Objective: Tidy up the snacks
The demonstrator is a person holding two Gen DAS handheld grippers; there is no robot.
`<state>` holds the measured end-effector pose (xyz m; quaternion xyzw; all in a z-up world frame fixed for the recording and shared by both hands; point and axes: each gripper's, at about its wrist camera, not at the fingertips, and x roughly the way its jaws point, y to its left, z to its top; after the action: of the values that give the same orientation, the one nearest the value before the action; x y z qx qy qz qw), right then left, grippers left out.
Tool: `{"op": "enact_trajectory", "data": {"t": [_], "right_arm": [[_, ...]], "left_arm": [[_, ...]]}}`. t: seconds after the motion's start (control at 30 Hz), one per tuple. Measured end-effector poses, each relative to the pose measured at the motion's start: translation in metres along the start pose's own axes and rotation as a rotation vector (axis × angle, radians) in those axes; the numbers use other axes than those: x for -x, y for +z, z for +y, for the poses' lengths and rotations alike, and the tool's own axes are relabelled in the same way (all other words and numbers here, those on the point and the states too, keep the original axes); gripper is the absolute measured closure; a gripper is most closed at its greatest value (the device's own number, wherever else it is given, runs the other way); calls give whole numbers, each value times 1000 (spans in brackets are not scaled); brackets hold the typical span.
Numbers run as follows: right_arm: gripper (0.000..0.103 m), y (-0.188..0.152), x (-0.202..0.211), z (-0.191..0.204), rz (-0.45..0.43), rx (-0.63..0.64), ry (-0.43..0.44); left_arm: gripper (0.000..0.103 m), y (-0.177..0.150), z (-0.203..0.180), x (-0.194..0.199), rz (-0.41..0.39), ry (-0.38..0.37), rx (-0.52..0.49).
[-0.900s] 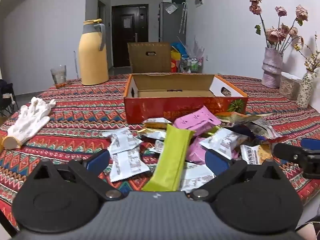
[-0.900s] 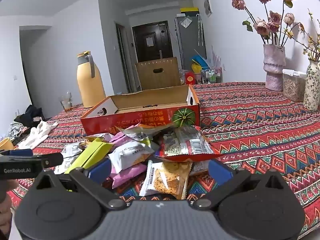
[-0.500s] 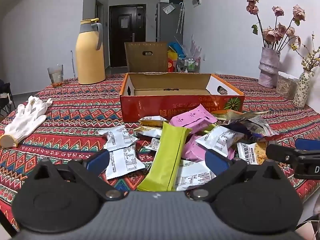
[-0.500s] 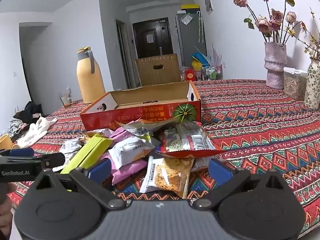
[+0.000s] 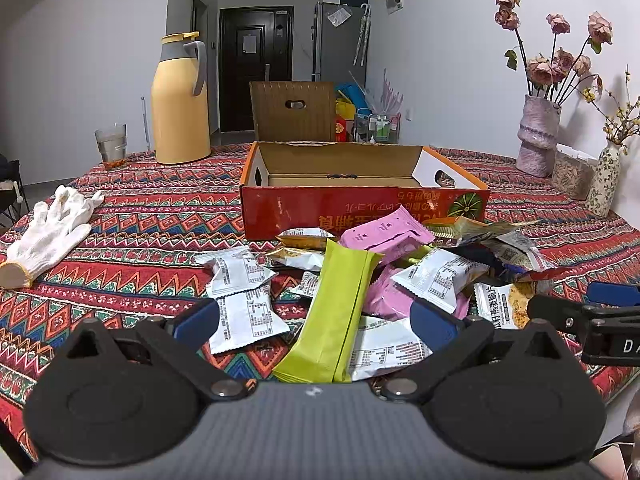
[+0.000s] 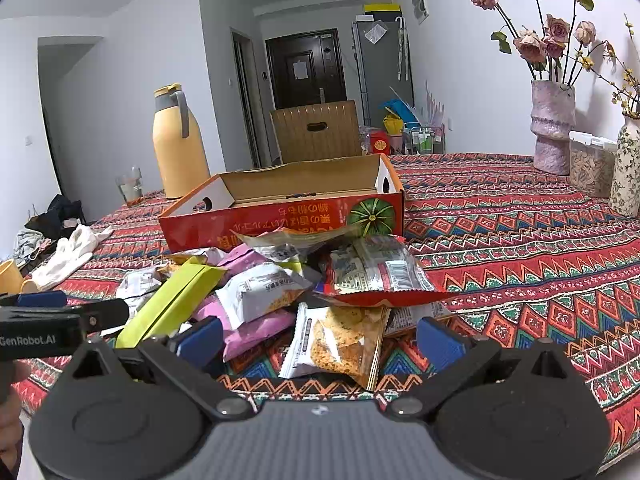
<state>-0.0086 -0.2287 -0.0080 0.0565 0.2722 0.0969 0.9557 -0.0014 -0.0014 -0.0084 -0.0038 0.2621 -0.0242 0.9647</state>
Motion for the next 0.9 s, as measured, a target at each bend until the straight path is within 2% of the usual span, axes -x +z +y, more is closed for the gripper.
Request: {"op": "enact_trajectory", "data": {"t": [0.9], "right_arm": [[0,-2,-2,-1,15,-1,-4]], "left_arm": [[0,-2,0,1,4,-7,2]]}}
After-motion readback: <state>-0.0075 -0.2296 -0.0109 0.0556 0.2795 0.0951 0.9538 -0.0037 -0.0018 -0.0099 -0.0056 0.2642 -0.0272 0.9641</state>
